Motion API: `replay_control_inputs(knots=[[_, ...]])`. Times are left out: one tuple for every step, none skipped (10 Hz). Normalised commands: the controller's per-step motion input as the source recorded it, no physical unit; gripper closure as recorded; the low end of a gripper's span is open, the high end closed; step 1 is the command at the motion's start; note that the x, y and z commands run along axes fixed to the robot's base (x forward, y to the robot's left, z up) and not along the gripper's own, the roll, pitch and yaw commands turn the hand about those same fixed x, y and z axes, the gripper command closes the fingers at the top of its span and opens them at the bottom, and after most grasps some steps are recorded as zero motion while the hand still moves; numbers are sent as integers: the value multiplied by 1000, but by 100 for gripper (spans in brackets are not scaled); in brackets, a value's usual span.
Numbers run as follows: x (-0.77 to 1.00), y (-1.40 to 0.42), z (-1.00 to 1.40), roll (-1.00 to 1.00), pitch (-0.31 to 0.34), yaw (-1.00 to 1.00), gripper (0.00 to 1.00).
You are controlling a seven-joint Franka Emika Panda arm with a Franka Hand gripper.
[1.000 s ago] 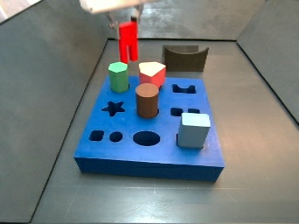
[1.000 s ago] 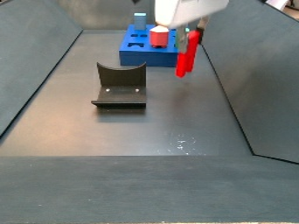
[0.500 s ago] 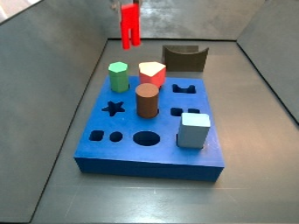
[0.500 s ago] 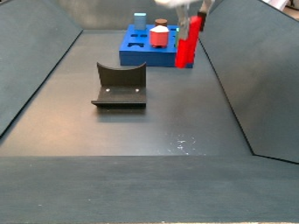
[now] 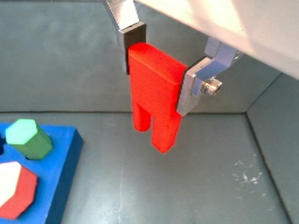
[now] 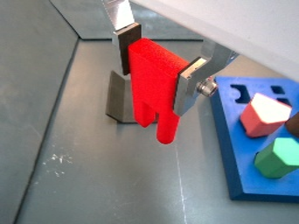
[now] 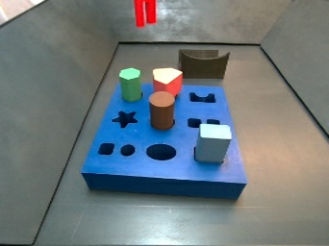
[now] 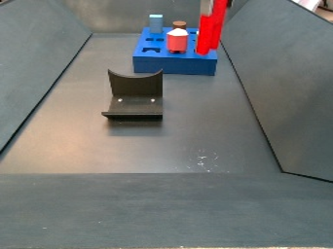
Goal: Pick up the square-circle object. Move up. Rotate the square-circle object. Move to above the board. Insert the square-circle object.
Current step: Rotate the square-circle object.
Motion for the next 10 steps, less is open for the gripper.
replay_control_inputs(knots=[[14,41,258,-69,72,-28,100],[0,0,0,-8,0,-1000,100],[14,-3,-74,-9,-1,-1000,100],[18,-2,-54,-9,-4,-1000,100],[19,-1,-43,-9,-5,-1000,100],[16,4,-31,-10,-5,-1000,100],[17,5,-27,-11,-6,-1000,100],[17,7,-22,-12,-6,-1000,100],[16,8,-20,-13,-6,-1000,100],[16,8,-18,-15,-6,-1000,100]])
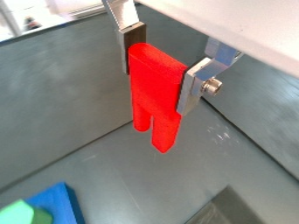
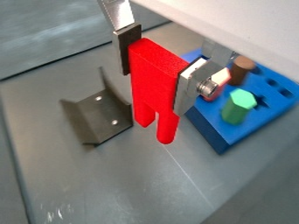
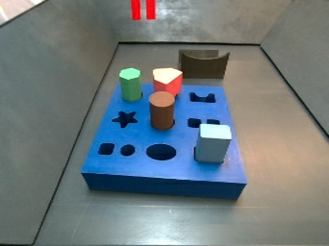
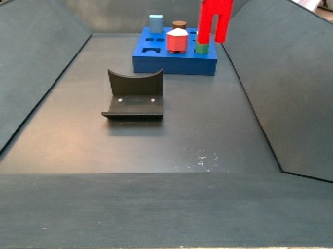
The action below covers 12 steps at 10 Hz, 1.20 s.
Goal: Pick up the square-circle object. Move up. Rotate the square-circle object. Move to above the board. Insert the square-circle object.
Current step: Rotate the square-circle object.
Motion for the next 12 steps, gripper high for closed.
replay_control_inputs(knots=[[15,8,-18,-16,-6,-1000,100],[15,9,-17,-19,-7,-1000,100],[14,9,-17,-22,-7,-1000,100],[14,9,-16,-28,-9,-1000,100],[12,9,-17,-32,-9,-1000,100],[13,10,-15,-39,-10,-830,100],[12,10,-15,-39,-9,-585,100],[12,9,-15,-39,-9,-299,100],[11,9,-15,-39,-8,-210,100],[24,45,0,-5,-1,-1000,100],[23,47,0,-5,-1,-1000,100],[23,41,-1,-5,-1,-1000,100]])
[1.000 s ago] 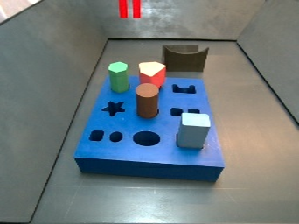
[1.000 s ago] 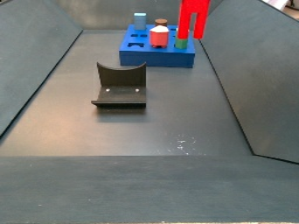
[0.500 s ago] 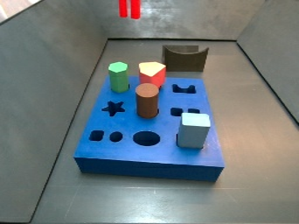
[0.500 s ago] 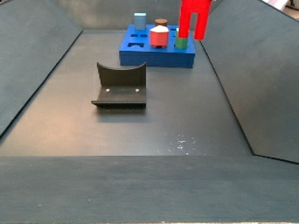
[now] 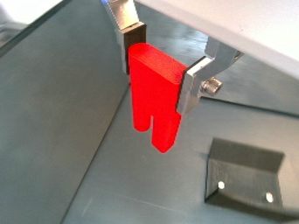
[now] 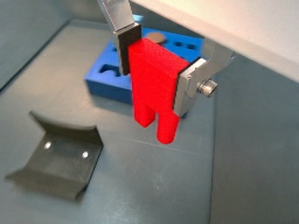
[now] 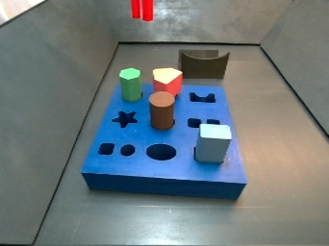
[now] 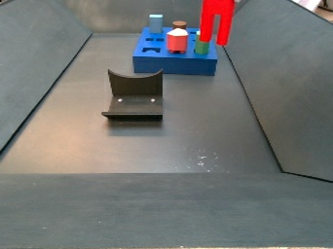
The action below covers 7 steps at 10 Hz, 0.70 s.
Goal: Pick up the square-circle object. Move up. Rotate the square-circle object. Move to above the board. Insert the square-circle object.
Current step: Rotate the square-circle object.
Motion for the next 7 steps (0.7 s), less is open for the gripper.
replay_control_inputs(knots=[[24,35,-1,-6,-1,-1000,100],[22,30,-4,-6,-1,-1000,100],[22,28,-4,-7,-1,-1000,100],[21,27,-5,-7,-1,-1000,100],[21,25,-5,-8,-1,-1000,100],[21,25,-6,-8,-1,-1000,100],[21,24,-6,-9,-1,-1000,100]])
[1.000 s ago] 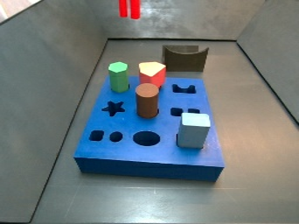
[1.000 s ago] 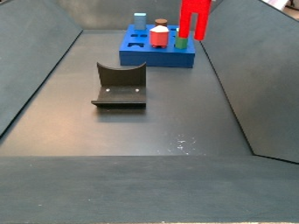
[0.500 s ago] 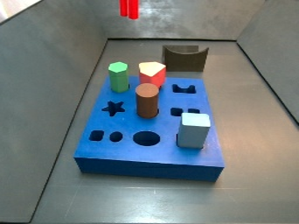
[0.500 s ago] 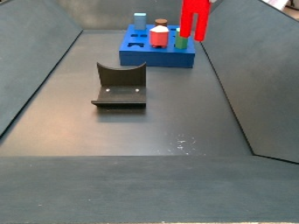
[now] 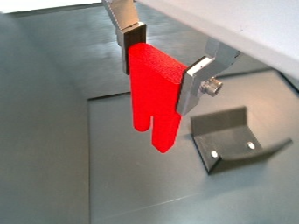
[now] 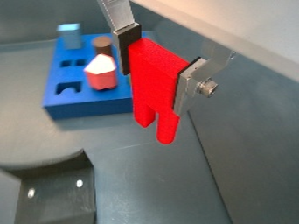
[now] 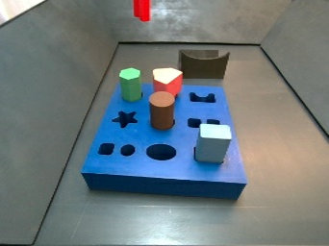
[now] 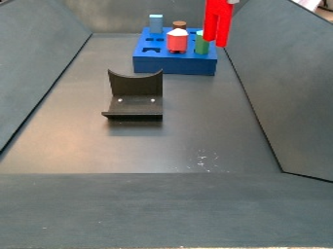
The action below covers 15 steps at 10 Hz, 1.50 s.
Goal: Pick up the square-circle object. Move up. Rotate the square-circle object. Move to above the board. Insert the square-circle object.
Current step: Rotate the square-circle object.
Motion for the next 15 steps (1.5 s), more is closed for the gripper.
replay_control_inputs(knots=[[20,24,-6,-9,-1,-1000,100],[20,23,-6,-10,-1,-1000,100],[20,23,-7,-11,-1,-1000,100],[20,23,-7,-11,-1,-1000,100],[20,22,-7,-12,-1,-1000,100],[20,22,-7,-13,-1,-1000,100],[20,22,-7,-14,-1,-1000,100],[20,22,-7,-15,-1,-1000,100],[20,22,-7,-17,-1,-1000,100],[20,22,-7,-19,-2,-1000,100],[0,0,0,-9,-1,-1000,100],[0,0,0,-9,-1,-1000,100],[0,2,0,-10,-1,-1000,100],[0,5,0,-10,-1,-1000,100],[-1,9,0,-11,-1,-1000,100]])
